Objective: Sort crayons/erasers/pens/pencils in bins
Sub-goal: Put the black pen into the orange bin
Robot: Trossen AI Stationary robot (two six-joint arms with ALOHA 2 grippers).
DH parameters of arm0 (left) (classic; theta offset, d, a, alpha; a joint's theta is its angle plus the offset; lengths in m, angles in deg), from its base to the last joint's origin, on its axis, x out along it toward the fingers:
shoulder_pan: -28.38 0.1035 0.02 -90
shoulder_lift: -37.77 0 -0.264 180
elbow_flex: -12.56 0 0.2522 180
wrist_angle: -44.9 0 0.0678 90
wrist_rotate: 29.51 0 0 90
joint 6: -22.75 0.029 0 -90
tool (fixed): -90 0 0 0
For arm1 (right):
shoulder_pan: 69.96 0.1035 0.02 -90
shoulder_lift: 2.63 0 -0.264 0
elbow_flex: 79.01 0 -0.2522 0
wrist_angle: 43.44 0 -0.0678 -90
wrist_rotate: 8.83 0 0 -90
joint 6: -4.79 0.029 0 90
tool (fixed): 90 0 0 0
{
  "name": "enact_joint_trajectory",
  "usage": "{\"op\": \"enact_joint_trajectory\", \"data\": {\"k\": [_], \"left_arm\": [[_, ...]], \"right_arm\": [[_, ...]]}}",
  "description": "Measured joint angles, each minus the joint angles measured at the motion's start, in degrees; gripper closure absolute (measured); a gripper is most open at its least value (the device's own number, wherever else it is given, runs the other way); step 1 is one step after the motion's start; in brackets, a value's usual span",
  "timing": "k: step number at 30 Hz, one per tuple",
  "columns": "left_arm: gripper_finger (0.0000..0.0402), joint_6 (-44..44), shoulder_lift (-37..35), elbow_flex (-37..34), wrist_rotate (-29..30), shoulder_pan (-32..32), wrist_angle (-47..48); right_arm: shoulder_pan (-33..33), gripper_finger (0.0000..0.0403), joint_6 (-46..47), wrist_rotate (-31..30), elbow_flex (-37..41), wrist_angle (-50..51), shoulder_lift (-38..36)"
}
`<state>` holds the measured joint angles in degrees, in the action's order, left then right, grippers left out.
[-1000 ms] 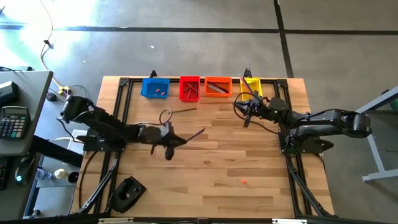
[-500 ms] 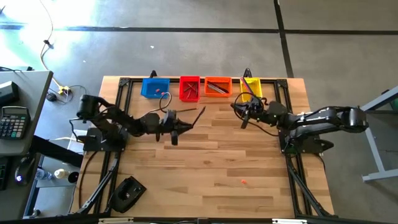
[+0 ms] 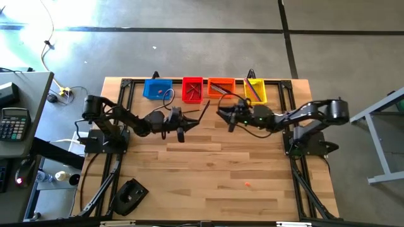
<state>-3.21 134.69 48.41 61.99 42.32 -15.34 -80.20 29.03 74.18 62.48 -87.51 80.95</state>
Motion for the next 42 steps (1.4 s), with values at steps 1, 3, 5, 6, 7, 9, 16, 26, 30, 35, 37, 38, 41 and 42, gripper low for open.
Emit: {"op": "enact_joint_trajectory", "data": {"k": [1, 3, 5, 6, 7, 9, 16, 26, 30, 35, 37, 38, 41, 42], "left_arm": [[0.0387, 0.0, 0.0, 0.0, 0.0, 0.0, 0.0], [0.0387, 0.0, 0.0, 0.0, 0.2, 0.0, 0.3], [0.0387, 0.0, 0.0, 0.0, 0.3, 0.0, 0.7], [0.0387, 0.0, 0.0, 0.0, 0.3, 0.0, 0.6], [0.0387, 0.0, 0.0, 0.0, 0.4, 0.0, 0.6], [0.0387, 0.0, 0.0, 0.0, 0.5, 0.0, 0.6], [0.0387, 0.2, 0.0, 0.0, 0.6, -0.2, 0.6], [0.0382, 1.1, 0.0, 0.0, 1.1, -0.1, 1.0], [0.0369, 1.3, 0.0, 0.0, 1.5, -0.1, 1.3], [0.0337, 2.9, 0.0, 0.0, 1.8, -0.1, 2.7], [0.0321, 3.2, -0.1, 0.0, 1.8, -0.1, 2.7], [0.0313, 3.2, -0.1, 0.0, 1.8, 0.1, 2.7], [0.0288, 3.2, -0.1, 0.0, 0.8, 0.8, 3.1], [0.028, 3.3, -0.1, 0.0, 0.2, 1.1, 3.1]], "right_arm": [[0.3, 0.0247, -0.5, -0.1, -1.5, -0.3, 1.3], [0.7, 0.0234, -1.7, -0.1, -4.3, -0.4, 3.2], [0.7, 0.0227, -2.3, 0.0, -7.2, -0.7, 5.0], [0.7, 0.0225, -2.3, 0.2, -8.5, -0.7, 6.0], [0.7, 0.0225, -2.5, 0.6, -9.8, -0.6, 6.9], [0.7, 0.0224, -2.8, 1.0, -12.0, -0.6, 8.6], [0.7, 0.0226, -3.7, 2.1, -16.6, -0.2, 13.3], [0.7, 0.0314, -3.8, 2.6, -17.3, 0.2, 13.9], [0.7, 0.036, -5.1, 2.9, -17.3, 0.1, 13.9], [0.7, 0.039, -6.8, 3.3, -17.3, 0.3, 13.8], [0.6, 0.0389, -7.9, 3.1, -17.3, 0.5, 13.3], [0.4, 0.0387, -8.6, 2.9, -17.3, 1.1, 12.8], [-0.8, 0.0382, -10.7, 1.7, -18.1, 5.3, 10.7], [-1.3, 0.0381, -11.5, 1.4, -18.9, 7.6, 9.9]]}}
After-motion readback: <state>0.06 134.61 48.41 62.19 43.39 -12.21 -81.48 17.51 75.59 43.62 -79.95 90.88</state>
